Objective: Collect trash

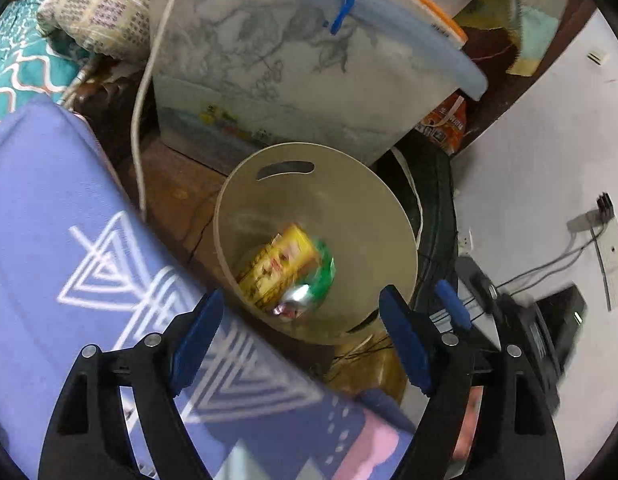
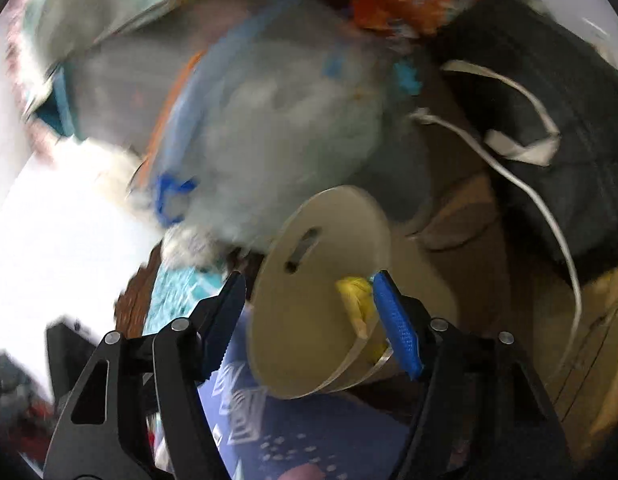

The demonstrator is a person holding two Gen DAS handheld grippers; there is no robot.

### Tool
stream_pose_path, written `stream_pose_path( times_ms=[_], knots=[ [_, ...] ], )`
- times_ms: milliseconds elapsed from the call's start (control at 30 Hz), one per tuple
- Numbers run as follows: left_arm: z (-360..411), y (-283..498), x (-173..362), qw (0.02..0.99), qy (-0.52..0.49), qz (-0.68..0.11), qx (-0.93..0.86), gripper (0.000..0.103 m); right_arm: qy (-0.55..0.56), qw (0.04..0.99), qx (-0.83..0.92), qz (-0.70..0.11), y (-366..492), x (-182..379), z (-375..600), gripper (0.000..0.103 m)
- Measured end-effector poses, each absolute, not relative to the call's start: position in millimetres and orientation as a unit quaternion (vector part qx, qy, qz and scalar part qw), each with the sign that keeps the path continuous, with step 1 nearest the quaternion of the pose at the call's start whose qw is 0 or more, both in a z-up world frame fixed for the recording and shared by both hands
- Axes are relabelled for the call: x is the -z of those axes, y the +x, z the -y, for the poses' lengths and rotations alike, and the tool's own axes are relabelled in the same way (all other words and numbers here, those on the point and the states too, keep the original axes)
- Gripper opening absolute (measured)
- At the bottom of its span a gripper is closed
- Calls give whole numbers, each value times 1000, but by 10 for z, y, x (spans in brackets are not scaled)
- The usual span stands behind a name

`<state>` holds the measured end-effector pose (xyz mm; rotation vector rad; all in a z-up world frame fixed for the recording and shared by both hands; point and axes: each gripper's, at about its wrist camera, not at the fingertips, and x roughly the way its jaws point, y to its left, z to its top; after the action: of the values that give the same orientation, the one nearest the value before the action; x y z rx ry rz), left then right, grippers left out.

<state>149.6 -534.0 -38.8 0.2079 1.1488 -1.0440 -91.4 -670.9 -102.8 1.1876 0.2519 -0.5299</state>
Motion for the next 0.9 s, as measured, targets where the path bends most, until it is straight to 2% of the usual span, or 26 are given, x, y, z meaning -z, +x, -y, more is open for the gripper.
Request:
stream_pose_path(
  times_ms=[100,233,367,667,800,900],
  knots=[
    [4982,1408,310,707,86,-505,487,76,606,746,234,-144,-919,1319,6876,65],
    [4348,1308,241,708,69,-492,503,76,628,728,205,-184,-750,1501,6946,60],
    [3411,1292,165,739,35,-479,472,76,638,717,193,-207,-634,1600,6998,60],
    [1017,1376,301,822,-127,-505,229,76,619,720,143,-280,-139,1630,6919,54],
    [251,1286,191,856,-147,-479,128,76,592,731,138,-308,45,1566,6877,56],
    [-128,1280,147,870,-149,-466,69,76,578,748,159,-284,-65,1418,6831,58]
  ],
)
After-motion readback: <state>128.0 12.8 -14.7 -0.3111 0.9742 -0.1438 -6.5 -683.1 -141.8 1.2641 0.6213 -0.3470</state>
